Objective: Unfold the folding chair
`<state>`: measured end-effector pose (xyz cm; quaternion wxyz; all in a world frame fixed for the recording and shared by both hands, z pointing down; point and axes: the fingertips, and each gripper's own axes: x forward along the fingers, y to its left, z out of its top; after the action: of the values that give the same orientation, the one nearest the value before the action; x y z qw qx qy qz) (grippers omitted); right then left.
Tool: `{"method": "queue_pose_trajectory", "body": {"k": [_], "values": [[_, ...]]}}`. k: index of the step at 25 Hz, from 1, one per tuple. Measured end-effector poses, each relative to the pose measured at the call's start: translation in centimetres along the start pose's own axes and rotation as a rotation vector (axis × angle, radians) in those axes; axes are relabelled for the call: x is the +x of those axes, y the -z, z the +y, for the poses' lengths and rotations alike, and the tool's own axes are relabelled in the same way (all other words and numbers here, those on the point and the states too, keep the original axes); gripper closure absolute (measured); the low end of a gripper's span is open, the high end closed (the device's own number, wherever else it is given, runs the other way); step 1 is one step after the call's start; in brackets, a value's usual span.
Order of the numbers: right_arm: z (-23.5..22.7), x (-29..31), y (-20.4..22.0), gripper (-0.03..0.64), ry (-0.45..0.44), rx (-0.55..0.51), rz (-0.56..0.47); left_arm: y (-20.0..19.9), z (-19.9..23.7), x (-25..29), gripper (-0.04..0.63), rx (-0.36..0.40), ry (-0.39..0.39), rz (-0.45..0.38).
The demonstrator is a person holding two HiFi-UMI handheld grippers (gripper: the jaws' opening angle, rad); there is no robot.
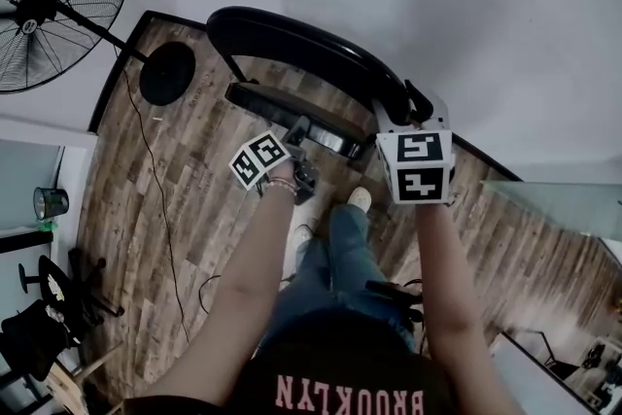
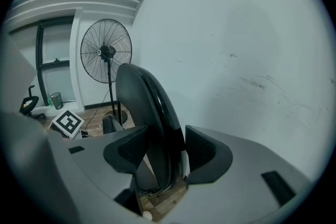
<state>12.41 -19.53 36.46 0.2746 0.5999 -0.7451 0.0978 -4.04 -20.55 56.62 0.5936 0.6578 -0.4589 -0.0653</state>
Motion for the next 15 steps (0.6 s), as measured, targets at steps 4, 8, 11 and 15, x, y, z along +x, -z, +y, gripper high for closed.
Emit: {"method": "queue_pose_trajectory", "body": {"k": [4, 8, 11, 15], "values": [[-1.2, 1.1, -0.1, 0.4, 0.01, 0.013, 0.002, 0.1, 0.3, -0.1, 0.439, -0.005, 0.001, 0.0], [-2.3, 2.0, 0.1, 0.402, -0.005, 0.014, 0.02, 1.0, 1.4, -0.9, 0.428, 0.002, 0.015, -0.001], [-2.7, 2.5, 0.2, 0.402, -0.006, 0.019, 0.023, 1.4, 2.1, -1.5, 0.423, -0.002, 0.027, -0.015], [-3.0, 3.1, 0.4, 0.402, -0.016, 0.023, 0.033, 1.5, 2.4, -2.6, 0.349, -0.059, 0.105, -0.073]]}}
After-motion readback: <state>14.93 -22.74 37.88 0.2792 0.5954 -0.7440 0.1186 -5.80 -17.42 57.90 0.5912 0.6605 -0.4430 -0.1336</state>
